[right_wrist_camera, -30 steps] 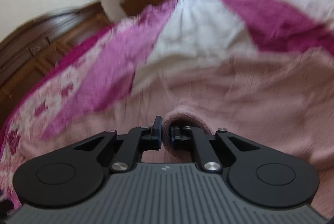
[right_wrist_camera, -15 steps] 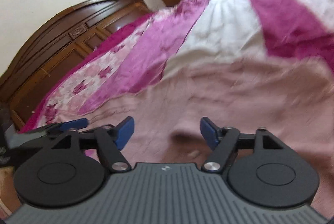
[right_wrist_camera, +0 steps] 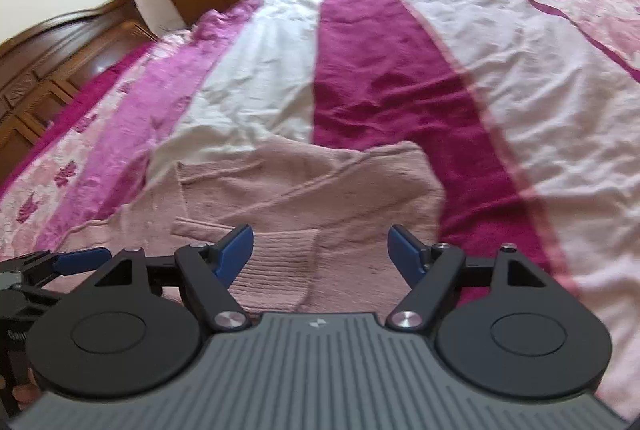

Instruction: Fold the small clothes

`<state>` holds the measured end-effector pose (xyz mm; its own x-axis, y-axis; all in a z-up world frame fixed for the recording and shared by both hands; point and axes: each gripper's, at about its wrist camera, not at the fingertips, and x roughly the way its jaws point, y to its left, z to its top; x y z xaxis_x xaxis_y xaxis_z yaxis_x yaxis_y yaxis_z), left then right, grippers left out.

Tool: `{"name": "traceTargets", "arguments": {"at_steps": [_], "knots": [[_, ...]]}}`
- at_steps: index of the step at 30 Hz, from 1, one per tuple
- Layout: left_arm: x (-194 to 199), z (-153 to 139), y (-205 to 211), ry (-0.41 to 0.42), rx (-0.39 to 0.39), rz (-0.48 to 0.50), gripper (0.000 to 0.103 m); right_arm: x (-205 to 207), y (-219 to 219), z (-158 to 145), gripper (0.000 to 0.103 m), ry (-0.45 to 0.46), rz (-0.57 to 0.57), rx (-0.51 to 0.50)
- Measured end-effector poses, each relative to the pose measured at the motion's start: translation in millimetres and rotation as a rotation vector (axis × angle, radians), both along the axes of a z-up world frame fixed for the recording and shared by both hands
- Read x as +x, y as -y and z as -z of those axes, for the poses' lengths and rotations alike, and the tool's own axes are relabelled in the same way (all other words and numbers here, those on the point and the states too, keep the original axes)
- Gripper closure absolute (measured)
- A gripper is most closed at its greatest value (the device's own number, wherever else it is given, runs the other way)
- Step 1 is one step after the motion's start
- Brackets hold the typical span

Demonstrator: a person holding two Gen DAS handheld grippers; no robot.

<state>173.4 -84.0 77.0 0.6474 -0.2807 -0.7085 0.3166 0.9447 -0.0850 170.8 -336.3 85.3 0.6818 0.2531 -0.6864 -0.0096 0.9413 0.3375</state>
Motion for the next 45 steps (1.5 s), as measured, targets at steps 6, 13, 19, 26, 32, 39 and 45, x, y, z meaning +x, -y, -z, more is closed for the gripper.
{"name": "traceTargets", "arguments": {"at_steps": [6,13,19,26,32,39,45], "knots": [[7,8,39,-0.033,0.029,0.055,0.001,10,10,-16,0.023,-0.104,0.021,0.036],[9,24,75,-0.043,0.165,0.117,0.031,13,20,-37,0.023,-0.164,0.067,0.044],[11,38,96,-0.075,0.238,0.15,0.032,0,27,-40,0.023,-0.231,0.096,0.05],[17,51,113,-0.084,0.285,0.199,0.081,-15,30,-42,0.023,-0.272,0.143,0.063],[25,28,92,-0.111,0.187,0.102,0.094,-15,30,-50,0.023,-0.276,0.158,0.061],[29,-25,28,-0.066,0.122,-0.102,0.094,-10,13,-61,0.023,-0.261,0.136,0.056],[24,-52,-41,-0.026,0.162,-0.245,0.094,-7,-10,-63,0.023,-0.258,0.117,0.061]]}}
